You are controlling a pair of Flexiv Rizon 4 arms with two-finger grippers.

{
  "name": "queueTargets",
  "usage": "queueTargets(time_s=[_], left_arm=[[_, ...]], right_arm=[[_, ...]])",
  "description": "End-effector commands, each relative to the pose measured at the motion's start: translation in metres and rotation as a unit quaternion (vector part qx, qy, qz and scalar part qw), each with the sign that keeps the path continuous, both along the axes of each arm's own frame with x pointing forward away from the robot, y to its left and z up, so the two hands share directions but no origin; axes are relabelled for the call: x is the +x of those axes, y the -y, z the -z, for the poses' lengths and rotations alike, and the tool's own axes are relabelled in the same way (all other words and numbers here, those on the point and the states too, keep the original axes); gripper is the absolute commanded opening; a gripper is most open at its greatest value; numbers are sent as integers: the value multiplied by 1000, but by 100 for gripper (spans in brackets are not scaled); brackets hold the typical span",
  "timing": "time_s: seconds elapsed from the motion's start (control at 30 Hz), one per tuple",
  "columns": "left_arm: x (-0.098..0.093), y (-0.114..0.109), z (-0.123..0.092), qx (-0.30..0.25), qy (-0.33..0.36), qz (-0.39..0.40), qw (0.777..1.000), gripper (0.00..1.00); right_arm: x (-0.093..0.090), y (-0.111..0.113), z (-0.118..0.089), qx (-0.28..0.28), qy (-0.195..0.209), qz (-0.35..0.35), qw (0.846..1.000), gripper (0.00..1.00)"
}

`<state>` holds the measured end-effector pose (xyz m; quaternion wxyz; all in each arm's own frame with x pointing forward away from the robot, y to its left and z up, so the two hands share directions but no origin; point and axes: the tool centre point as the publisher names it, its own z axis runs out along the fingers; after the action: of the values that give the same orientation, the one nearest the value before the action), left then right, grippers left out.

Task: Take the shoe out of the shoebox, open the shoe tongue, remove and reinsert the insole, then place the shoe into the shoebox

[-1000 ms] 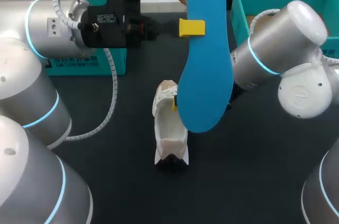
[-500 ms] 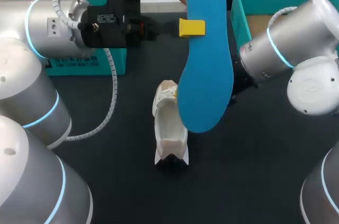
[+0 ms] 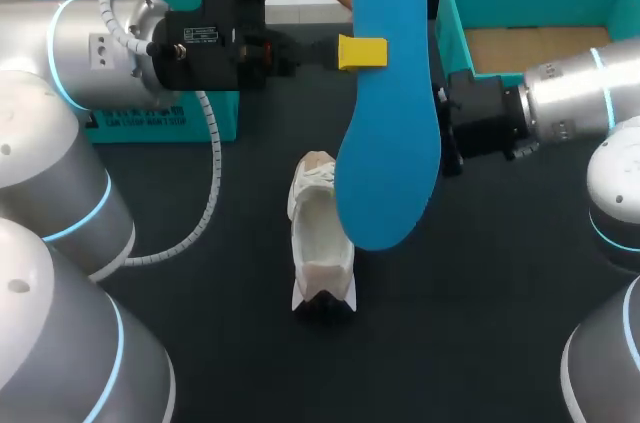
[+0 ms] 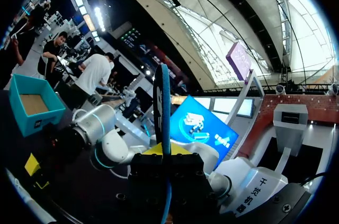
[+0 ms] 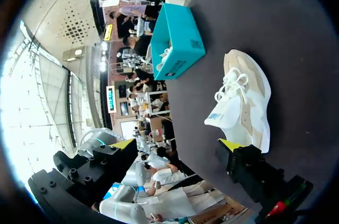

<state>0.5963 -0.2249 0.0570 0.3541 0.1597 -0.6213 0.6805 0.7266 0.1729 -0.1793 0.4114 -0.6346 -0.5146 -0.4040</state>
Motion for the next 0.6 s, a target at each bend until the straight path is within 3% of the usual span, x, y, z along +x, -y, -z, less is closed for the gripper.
queueTargets(time_s=[0.03, 0.6], left_arm=[[-1, 0, 1, 0, 0, 0, 1000, 0], [-1, 0, 1, 0, 0, 0, 1000, 0]], right_arm=[[-4, 4, -13, 97, 15, 16, 995, 100], [-3, 3, -17, 93, 17, 18, 995, 100]])
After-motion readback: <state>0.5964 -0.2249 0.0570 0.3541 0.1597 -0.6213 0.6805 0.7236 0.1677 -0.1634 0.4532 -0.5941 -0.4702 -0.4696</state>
